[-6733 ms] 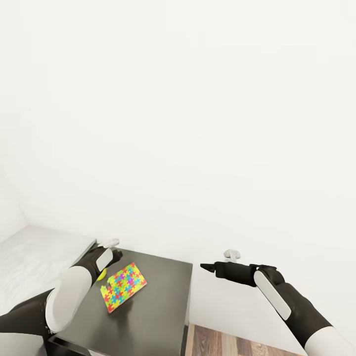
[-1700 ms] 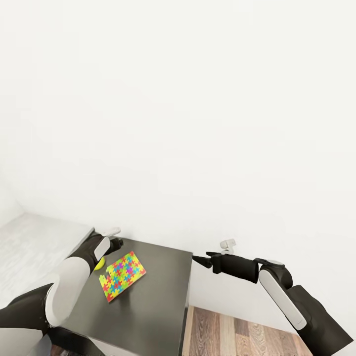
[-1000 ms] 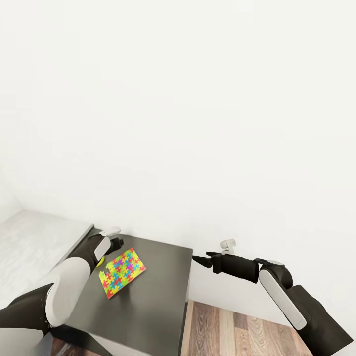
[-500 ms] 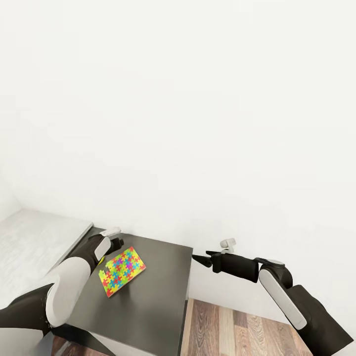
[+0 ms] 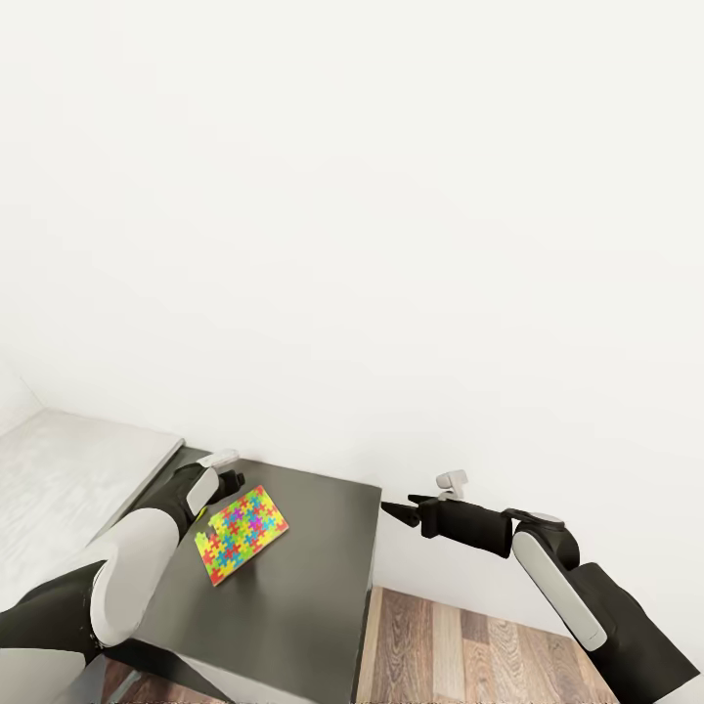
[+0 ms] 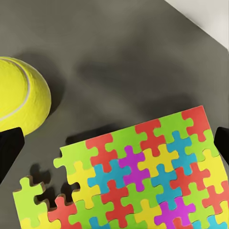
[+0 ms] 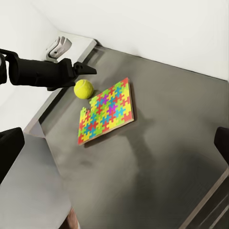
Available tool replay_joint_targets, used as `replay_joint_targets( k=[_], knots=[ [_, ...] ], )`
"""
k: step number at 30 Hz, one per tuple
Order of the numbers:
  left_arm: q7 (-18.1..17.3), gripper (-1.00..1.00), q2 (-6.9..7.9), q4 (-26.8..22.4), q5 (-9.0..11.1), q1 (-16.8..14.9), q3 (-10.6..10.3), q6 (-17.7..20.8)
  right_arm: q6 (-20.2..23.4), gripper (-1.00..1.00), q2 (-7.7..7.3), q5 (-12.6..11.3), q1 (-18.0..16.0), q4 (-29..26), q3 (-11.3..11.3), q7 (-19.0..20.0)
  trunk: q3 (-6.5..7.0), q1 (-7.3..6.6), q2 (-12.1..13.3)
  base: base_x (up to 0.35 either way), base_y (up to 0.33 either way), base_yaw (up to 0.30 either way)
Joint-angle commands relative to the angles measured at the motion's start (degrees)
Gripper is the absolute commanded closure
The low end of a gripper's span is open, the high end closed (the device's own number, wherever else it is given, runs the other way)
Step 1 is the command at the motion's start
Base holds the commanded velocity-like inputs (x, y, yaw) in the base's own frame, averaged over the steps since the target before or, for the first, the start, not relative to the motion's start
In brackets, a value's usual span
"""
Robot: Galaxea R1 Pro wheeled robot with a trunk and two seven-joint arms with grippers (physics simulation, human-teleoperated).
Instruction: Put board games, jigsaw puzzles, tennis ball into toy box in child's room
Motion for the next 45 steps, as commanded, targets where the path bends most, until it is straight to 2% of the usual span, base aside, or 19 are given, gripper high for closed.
replay_joint_targets(
  k=[1,45],
  knots=[
    [0.3,-1.0,-0.01,-0.1,0.4,0.0,0.0,0.3,0.2,-1.0,-0.03,-0.3,-0.1,0.0,0.0,0.0,-0.2,0.03,-0.1,0.0,0.0,0.0],
    [0.2,-1.0,-0.03,-0.1,0.4,0.1,-0.2,0.1,0.2,-1.0,-0.03,-0.3,-0.1,-0.1,0.0,0.0,-4.27,0.03,-0.1,0.0,0.0,0.0]
  ],
)
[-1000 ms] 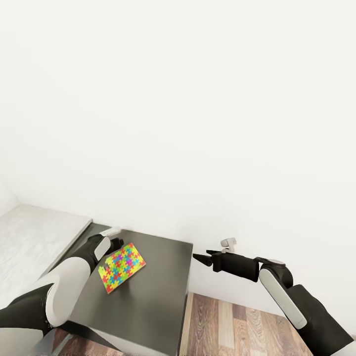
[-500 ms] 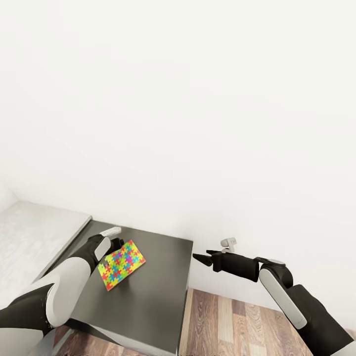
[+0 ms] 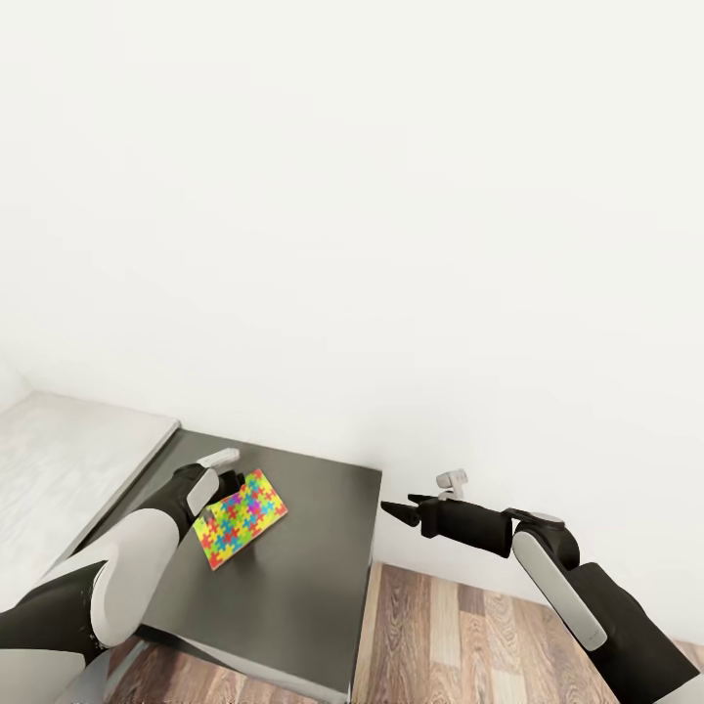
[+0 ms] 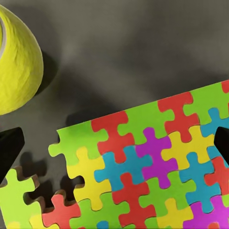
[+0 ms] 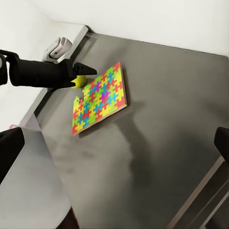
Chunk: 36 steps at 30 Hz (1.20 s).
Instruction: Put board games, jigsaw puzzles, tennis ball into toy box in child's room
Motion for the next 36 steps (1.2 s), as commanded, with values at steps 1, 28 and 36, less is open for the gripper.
replay_joint_targets(
  k=[1,28,36],
  knots=[
    [0.3,-1.0,-0.01,-0.1,0.4,0.0,0.0,0.2,0.2,-1.0,-0.06,-0.3,-0.1,0.0,0.0,0.0,-0.19,0.02,-0.1,0.0,0.0,0.0],
    [-3.3,-1.0,0.18,-0.1,0.1,0.1,-0.4,-2.5,0.2,-1.0,-0.1,-0.3,-0.1,0.0,0.0,-0.1,-1.42,0.02,-0.1,0.0,0.0,0.0],
    [-3.5,-1.0,0.19,-0.1,0.1,0.1,-0.4,-2.5,0.2,-1.0,-0.11,-0.3,-0.1,0.0,0.0,0.0,-2.01,0.02,-0.1,0.0,0.0,0.0]
  ],
)
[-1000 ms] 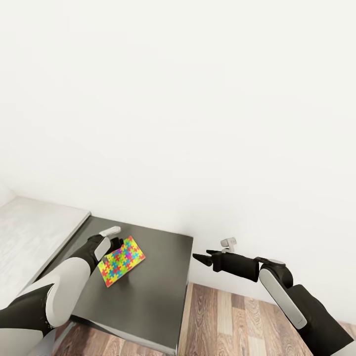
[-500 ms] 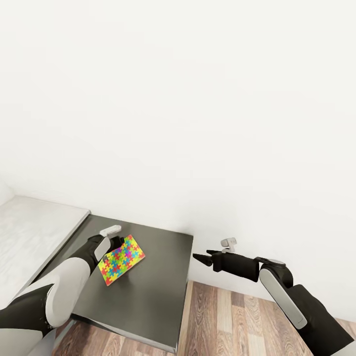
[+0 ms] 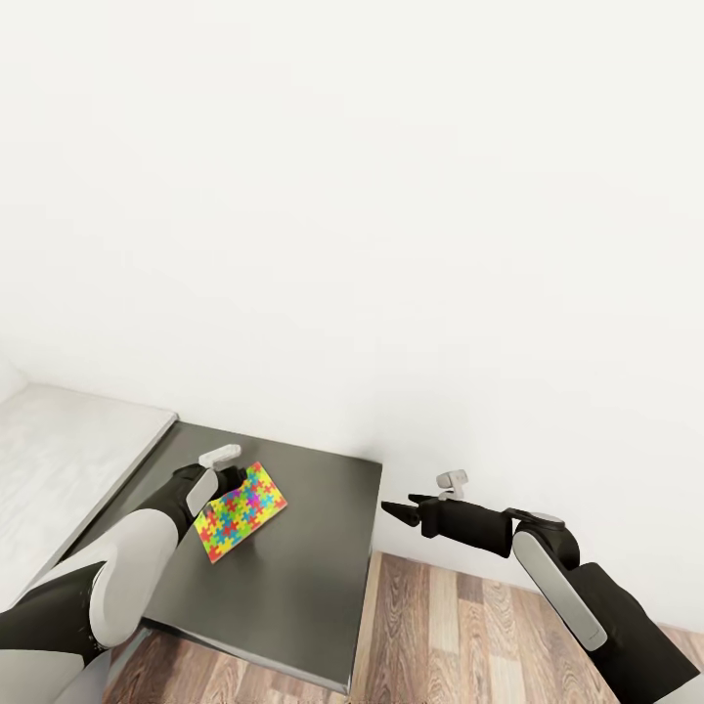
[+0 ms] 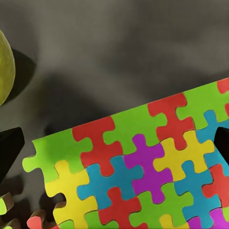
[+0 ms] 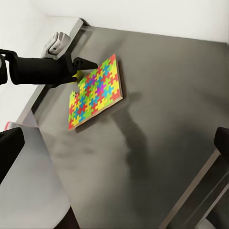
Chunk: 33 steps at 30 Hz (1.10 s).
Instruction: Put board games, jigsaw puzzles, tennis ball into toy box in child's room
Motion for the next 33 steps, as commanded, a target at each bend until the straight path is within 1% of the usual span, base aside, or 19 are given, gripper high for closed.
replay_joint_targets(
  k=[1,7,11,14,21,33],
  knots=[
    [0.2,-1.0,-0.01,-0.1,0.4,0.0,0.0,0.3,0.2,-1.0,-0.04,-0.3,-0.1,0.0,0.0,0.0,-0.19,0.02,-0.1,0.0,0.0,0.0],
    [0.1,-1.0,-0.01,-0.1,0.4,0.1,0.0,0.3,0.2,-1.0,-0.05,-0.3,-0.1,0.0,0.0,0.0,-0.54,0.02,-0.1,0.0,0.0,0.0],
    [-1.7,-1.0,0.03,-0.1,0.3,0.1,0.2,0.3,0.2,-1.0,-0.05,-0.3,-0.1,0.0,0.0,0.0,-0.57,0.02,-0.1,0.0,0.0,0.0],
    [-2.3,-1.0,0.21,-0.1,0.3,0.2,0.3,0.2,0.2,-1.0,-0.05,-0.3,-0.1,0.0,0.0,0.0,-0.57,0.02,-0.1,0.0,0.0,0.0],
    [-2.6,-1.0,1.02,-0.1,0.6,0.2,0.4,0.2,0.2,-1.0,-0.06,-0.3,-0.1,0.0,0.0,0.0,-0.57,0.02,-0.1,0.0,0.0,0.0],
    [-2.7,-1.0,1.05,-0.1,0.7,0.3,0.2,-0.8,0.2,-1.0,-0.1,-0.3,-0.1,0.0,0.0,0.0,-0.57,0.02,-0.1,0.0,0.0,0.0]
  ],
)
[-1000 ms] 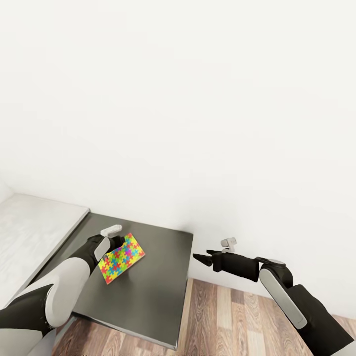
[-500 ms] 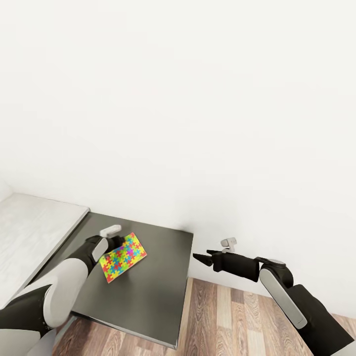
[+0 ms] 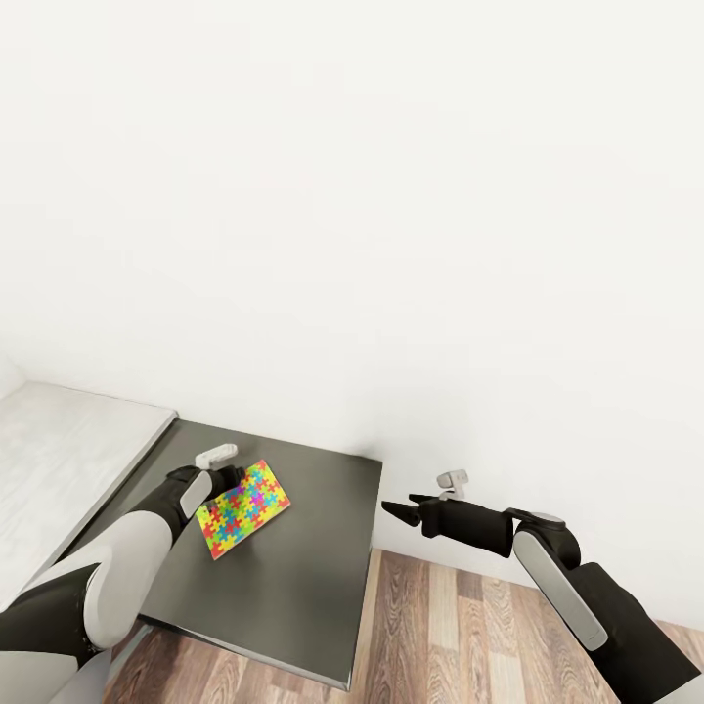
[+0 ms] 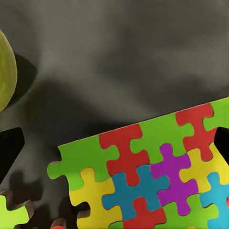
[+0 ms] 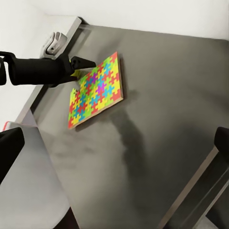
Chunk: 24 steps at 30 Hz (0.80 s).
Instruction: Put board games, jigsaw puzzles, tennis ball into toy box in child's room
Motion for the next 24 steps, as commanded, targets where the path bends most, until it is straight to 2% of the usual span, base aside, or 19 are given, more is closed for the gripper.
replay_joint_targets(
  k=[1,7,14,24],
  knots=[
    [0.2,-1.0,-0.01,-0.1,0.4,0.0,0.0,0.3,0.2,-1.0,-0.05,-0.3,-0.1,0.0,0.0,0.0,-0.09,0.03,-0.1,0.0,0.0,0.0],
    [-0.1,-1.0,-0.01,-0.1,0.4,0.0,0.0,0.3,0.2,-1.0,-0.08,-0.3,-0.1,0.0,0.0,0.0,-0.09,0.03,-0.1,0.0,-0.098,0.0],
    [-3.8,-1.0,-0.01,-0.1,0.2,0.0,0.0,0.3,0.2,-1.0,-0.08,-0.3,-0.1,0.0,-0.1,0.0,-0.09,0.03,-0.1,-0.004,-0.023,0.0],
    [-4.3,-1.0,-0.01,-0.1,0.2,0.0,0.0,0.3,0.2,-1.0,-0.08,-0.3,-0.1,0.0,-0.3,0.0,-0.09,0.03,-0.1,-0.114,-0.049,0.0]
  ],
)
